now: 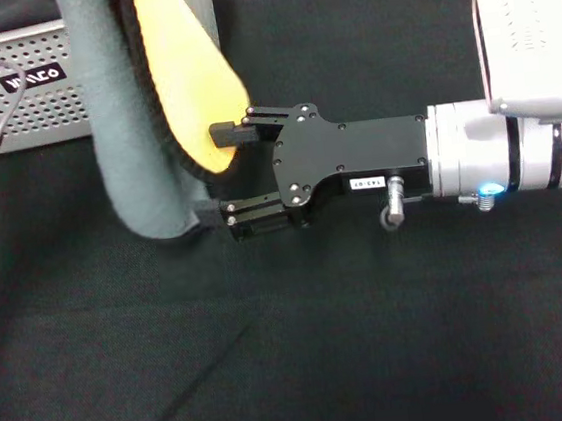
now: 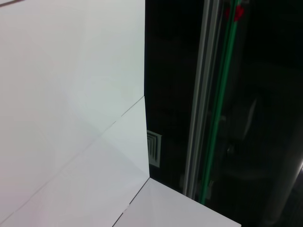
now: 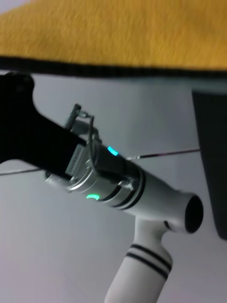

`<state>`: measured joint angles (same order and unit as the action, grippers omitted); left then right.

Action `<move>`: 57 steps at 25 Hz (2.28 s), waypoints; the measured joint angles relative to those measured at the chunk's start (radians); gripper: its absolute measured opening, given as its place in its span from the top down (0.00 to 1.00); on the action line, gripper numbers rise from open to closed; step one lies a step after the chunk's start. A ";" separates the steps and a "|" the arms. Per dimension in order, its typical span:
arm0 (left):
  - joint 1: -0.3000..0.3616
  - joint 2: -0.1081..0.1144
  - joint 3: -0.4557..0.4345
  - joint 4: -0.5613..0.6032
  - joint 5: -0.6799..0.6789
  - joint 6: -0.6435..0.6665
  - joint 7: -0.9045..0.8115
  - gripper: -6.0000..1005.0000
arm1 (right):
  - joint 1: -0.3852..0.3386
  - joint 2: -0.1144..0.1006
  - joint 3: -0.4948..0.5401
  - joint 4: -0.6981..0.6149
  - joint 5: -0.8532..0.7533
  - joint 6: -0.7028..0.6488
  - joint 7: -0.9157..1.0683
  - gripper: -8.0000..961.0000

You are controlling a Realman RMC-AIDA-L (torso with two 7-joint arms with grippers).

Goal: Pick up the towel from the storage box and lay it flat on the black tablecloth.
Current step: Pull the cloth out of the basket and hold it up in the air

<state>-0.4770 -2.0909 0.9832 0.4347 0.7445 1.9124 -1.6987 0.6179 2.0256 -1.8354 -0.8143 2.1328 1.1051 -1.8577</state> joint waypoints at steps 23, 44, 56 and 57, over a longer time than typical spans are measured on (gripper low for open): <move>-0.025 -0.002 0.002 -0.003 -0.001 0.000 0.001 0.98 | -0.008 0.002 -0.093 -0.054 -0.004 -0.122 -0.001 0.19; -0.055 -0.008 0.023 -0.008 -0.001 0.001 -0.007 0.98 | -0.075 0.002 -0.114 -0.137 0.009 -0.321 -0.062 0.24; -0.040 -0.006 0.016 -0.010 -0.002 -0.001 -0.006 0.98 | -0.172 -0.003 -0.111 -0.260 0.000 -0.344 -0.075 0.26; -0.038 -0.006 0.016 -0.010 -0.003 -0.001 -0.006 0.98 | -0.177 -0.004 -0.111 -0.263 0.000 -0.344 -0.075 0.26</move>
<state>-0.5151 -2.0966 0.9990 0.4248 0.7410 1.9112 -1.7046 0.4407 2.0218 -1.9462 -1.0774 2.1327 0.7607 -1.9328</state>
